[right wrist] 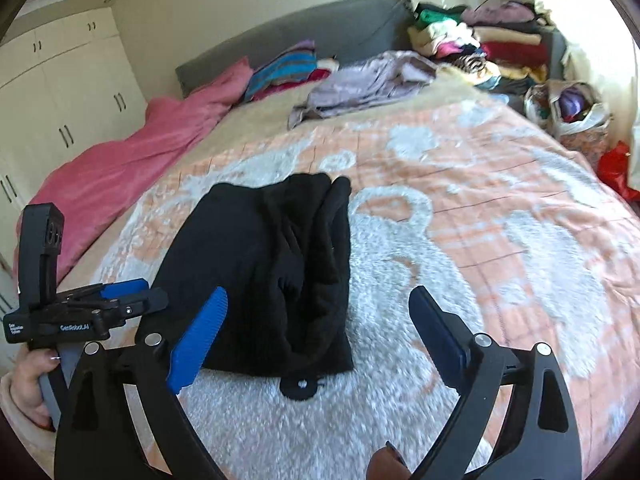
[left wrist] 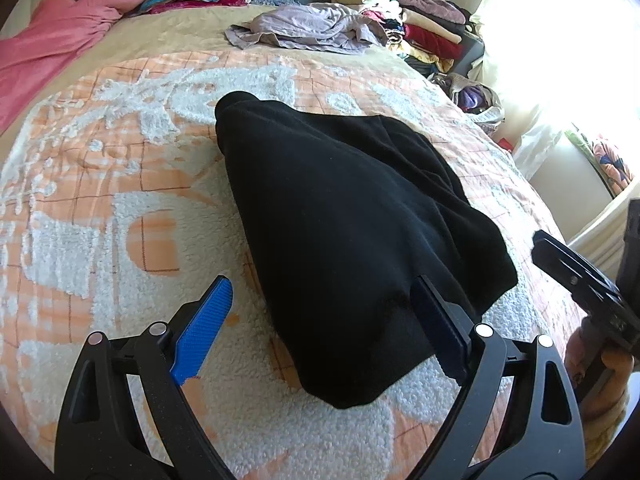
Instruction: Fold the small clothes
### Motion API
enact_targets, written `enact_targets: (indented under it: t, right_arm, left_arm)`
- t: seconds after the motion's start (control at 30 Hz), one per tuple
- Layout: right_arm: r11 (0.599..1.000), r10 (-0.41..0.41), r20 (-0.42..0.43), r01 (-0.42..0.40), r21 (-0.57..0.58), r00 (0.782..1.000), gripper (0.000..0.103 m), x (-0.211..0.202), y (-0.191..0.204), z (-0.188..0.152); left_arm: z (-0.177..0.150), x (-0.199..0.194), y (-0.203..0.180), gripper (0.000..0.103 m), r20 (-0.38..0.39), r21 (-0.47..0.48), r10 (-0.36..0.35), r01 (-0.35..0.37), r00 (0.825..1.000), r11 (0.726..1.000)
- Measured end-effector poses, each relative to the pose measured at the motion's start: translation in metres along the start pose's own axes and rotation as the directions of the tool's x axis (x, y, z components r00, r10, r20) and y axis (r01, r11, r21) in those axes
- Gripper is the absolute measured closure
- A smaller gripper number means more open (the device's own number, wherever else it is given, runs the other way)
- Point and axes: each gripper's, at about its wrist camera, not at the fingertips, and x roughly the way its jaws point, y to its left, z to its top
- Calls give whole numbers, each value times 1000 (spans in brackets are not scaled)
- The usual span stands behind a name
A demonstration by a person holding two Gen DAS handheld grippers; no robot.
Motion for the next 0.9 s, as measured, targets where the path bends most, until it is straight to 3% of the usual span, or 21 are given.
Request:
enact_targets:
  t: [0.1, 0.17, 0.6, 0.73, 0.9]
  right_arm:
    - [1000, -29, 49, 28, 6, 998, 7, -17, 2, -5]
    - [999, -33, 72, 33, 6, 997, 5, -28, 5, -9]
    - [997, -70, 175, 74, -16, 982, 5, -81, 46, -35]
    - [988, -126, 226, 143, -58, 966, 5, -97, 67, -45]
    - [985, -138, 232, 158, -69, 963, 5, -102, 82, -61]
  left_arm:
    - [-2, -8, -1, 18, 15, 3, -7, 7, 1000, 1000]
    - [-3, -14, -1, 10, 26, 6, -8, 8, 1000, 1000]
    - [-31, -64, 5, 10, 104, 25, -21, 18, 994, 1000]
    - [-46, -80, 7, 10, 143, 32, -19, 14, 990, 999]
    - [-65, -98, 11, 10, 187, 55, -2, -9, 982, 998]
